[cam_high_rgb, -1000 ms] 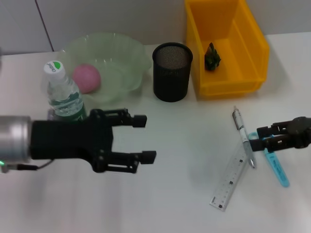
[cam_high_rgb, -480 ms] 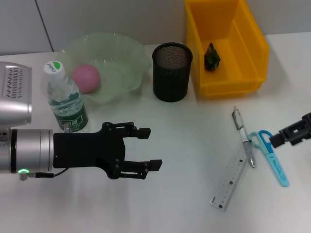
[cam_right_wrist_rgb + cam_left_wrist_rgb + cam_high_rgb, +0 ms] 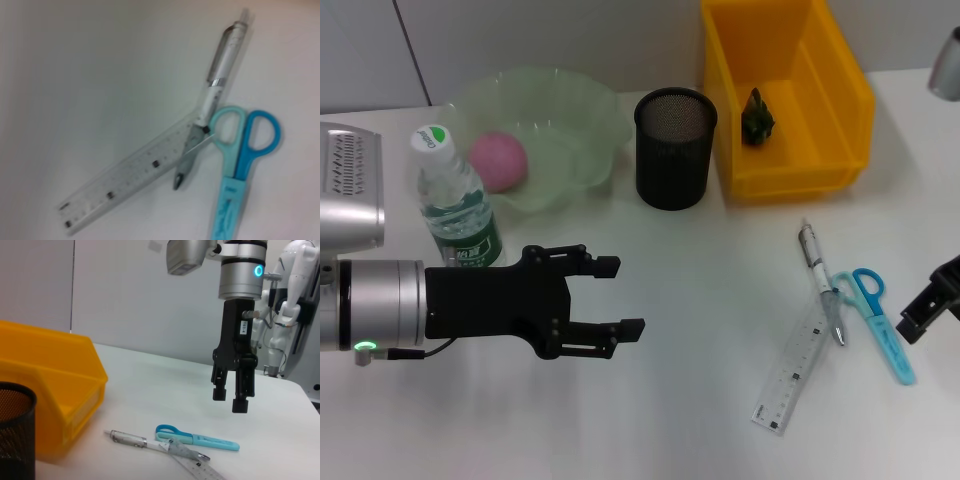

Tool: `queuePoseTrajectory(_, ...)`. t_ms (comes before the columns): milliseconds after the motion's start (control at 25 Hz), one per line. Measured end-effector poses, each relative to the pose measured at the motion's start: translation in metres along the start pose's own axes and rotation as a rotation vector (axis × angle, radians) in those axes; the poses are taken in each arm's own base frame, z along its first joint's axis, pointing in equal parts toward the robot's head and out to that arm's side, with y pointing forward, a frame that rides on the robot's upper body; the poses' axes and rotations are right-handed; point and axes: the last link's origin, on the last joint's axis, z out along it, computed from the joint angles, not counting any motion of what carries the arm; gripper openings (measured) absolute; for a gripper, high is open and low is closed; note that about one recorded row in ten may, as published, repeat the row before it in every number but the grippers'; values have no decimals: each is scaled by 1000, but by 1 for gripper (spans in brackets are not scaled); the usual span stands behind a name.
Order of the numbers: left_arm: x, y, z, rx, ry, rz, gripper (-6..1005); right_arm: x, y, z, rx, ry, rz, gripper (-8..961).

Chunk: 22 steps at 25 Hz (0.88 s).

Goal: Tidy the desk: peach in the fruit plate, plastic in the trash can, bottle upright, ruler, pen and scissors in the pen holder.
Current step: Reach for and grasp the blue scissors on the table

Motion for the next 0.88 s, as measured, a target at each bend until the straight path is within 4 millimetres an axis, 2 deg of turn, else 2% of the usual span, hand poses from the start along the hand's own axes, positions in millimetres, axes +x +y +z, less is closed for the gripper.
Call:
queuePoseTrajectory(400,0,-4,-1,24,-3,-10,814,-12,8,22,63,-41,-29,828)
queuePoseTrajectory(880,-1,-4,-2,25,-13,-16,815,-14,13,28,95,-23,4,827)
